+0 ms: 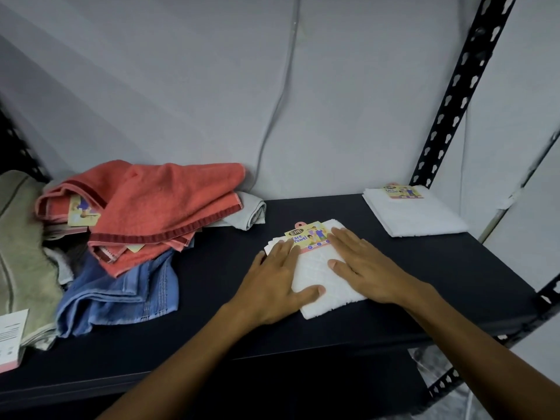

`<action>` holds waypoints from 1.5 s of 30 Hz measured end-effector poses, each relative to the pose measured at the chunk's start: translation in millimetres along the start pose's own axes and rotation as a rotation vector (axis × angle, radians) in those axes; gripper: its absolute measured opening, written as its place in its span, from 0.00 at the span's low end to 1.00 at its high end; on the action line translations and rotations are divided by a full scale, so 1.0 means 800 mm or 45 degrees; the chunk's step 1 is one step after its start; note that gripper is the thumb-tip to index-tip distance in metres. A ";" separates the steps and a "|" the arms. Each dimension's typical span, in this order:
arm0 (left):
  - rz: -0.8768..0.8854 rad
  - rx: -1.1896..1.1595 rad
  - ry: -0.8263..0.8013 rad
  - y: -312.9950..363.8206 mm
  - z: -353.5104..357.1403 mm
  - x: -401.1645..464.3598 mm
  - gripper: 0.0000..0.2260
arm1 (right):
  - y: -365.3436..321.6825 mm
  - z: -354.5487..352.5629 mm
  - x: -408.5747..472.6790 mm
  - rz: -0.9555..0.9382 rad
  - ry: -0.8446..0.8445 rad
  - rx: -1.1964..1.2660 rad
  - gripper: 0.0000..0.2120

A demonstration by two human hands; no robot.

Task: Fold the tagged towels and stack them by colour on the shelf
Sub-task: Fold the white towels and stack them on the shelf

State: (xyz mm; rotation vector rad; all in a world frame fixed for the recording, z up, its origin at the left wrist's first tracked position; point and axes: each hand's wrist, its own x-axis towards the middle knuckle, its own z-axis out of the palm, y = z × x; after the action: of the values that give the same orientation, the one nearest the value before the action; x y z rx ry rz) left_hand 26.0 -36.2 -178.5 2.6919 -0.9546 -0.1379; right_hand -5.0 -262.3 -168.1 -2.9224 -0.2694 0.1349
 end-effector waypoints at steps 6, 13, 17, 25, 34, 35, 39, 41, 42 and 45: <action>-0.078 0.156 -0.206 0.000 0.000 0.002 0.46 | 0.003 0.002 0.005 0.014 -0.046 -0.062 0.32; -0.157 0.003 -0.100 -0.003 0.001 0.004 0.43 | -0.008 0.005 -0.008 0.091 0.366 0.291 0.27; -0.193 -0.169 0.314 -0.015 -0.021 0.022 0.23 | 0.001 -0.023 0.012 0.275 0.521 0.567 0.20; -0.385 -0.412 0.178 -0.033 -0.055 0.061 0.09 | -0.003 -0.072 0.081 0.393 0.088 0.569 0.06; -0.339 -0.524 0.277 -0.035 -0.052 0.041 0.07 | 0.006 -0.056 0.096 0.313 0.263 0.797 0.04; -0.337 -0.525 0.272 -0.034 -0.051 0.039 0.06 | 0.005 -0.053 0.096 0.283 0.310 0.776 0.04; -0.369 -0.495 0.290 -0.034 -0.045 0.040 0.08 | 0.000 -0.028 0.101 0.202 0.443 0.513 0.04; -0.381 -0.460 0.295 -0.035 -0.043 0.042 0.09 | 0.000 -0.019 0.103 0.194 0.507 0.429 0.04; -0.382 -0.450 0.304 -0.035 -0.042 0.043 0.10 | 0.001 -0.016 0.104 0.197 0.529 0.419 0.04; -0.375 -0.462 0.368 -0.035 -0.038 0.040 0.09 | 0.004 -0.013 0.103 0.195 0.563 0.413 0.04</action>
State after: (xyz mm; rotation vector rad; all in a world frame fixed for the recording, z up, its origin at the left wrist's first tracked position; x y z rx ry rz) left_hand 73.4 -28.9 -157.4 2.4095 -0.4002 0.0188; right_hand 77.7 -251.8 -164.3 -2.5579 0.0454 -0.4033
